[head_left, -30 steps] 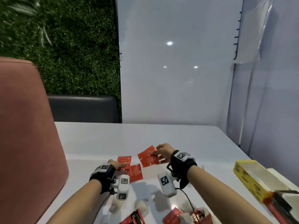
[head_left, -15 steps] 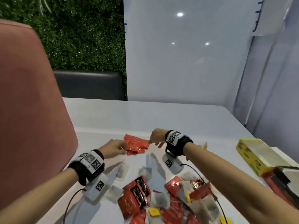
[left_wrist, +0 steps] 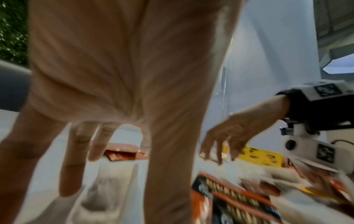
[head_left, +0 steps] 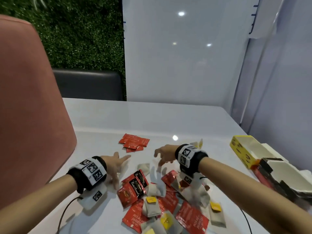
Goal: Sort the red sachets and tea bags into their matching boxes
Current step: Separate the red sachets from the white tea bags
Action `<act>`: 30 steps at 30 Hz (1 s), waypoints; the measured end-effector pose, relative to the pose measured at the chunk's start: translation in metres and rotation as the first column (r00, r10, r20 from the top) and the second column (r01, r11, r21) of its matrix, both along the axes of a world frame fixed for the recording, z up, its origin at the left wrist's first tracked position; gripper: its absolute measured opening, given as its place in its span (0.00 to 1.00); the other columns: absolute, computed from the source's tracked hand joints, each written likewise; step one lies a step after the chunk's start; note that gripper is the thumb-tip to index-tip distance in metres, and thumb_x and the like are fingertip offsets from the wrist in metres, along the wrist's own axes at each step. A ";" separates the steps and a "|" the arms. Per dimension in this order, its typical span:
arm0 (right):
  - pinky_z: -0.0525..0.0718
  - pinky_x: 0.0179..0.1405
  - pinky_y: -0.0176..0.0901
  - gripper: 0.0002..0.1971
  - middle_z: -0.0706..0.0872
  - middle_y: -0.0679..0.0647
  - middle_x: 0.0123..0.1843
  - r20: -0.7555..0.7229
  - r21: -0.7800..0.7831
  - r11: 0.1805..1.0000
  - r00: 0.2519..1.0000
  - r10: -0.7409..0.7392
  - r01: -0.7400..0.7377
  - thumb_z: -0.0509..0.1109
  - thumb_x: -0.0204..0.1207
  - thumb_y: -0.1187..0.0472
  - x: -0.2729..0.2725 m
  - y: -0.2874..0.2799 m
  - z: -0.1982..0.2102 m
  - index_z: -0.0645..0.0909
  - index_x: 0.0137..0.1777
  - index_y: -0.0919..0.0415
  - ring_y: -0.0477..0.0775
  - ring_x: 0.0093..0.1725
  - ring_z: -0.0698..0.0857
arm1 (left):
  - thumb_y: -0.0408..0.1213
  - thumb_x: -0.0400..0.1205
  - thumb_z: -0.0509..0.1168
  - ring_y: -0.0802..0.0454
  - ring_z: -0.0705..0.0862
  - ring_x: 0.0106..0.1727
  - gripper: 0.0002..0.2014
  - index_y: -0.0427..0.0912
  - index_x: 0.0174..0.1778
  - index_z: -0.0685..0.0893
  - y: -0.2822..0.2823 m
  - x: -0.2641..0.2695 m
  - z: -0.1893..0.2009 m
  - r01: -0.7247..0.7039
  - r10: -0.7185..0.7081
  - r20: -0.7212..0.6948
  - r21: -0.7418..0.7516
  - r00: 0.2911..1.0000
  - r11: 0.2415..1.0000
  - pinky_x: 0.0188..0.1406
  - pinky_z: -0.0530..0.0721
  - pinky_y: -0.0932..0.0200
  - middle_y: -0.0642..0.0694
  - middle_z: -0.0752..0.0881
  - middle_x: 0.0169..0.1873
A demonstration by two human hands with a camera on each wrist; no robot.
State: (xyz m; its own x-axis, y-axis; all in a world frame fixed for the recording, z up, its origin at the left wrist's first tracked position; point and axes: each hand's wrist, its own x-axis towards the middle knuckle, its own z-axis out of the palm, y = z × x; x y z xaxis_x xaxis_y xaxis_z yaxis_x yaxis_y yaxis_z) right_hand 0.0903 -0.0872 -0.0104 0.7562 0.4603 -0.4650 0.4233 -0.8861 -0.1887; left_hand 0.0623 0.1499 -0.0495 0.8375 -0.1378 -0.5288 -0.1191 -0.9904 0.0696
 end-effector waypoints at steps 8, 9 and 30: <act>0.83 0.46 0.42 0.17 0.74 0.65 0.62 0.081 -0.031 0.986 0.983 0.167 -0.165 0.64 0.80 0.60 -0.012 0.065 -0.024 0.73 0.68 0.60 0.68 0.65 0.77 | 0.45 0.69 0.76 0.45 0.77 0.56 0.28 0.51 0.63 0.73 0.003 0.001 -0.022 0.102 -0.094 0.189 -0.034 0.978 0.994 0.58 0.80 0.50 0.46 0.71 0.54; 0.80 0.33 0.32 0.14 0.76 0.64 0.56 0.080 -0.002 0.985 0.982 0.169 -0.170 0.62 0.81 0.63 -0.013 0.063 -0.025 0.74 0.65 0.63 0.68 0.64 0.79 | 0.43 0.71 0.75 0.48 0.78 0.53 0.24 0.48 0.60 0.76 0.006 0.001 -0.020 0.117 -0.107 0.189 -0.047 0.976 0.992 0.56 0.80 0.53 0.45 0.75 0.54; 0.89 0.28 0.40 0.07 0.81 0.63 0.37 -0.232 0.766 0.375 0.768 -0.597 0.522 0.72 0.71 0.75 0.024 -0.156 0.042 0.77 0.41 0.68 0.58 0.33 0.84 | 0.34 0.74 0.74 0.54 0.83 0.36 0.11 0.38 0.49 0.83 -0.153 0.095 0.058 -0.027 0.135 0.101 -0.697 0.986 0.717 0.38 0.81 0.63 0.44 0.83 0.35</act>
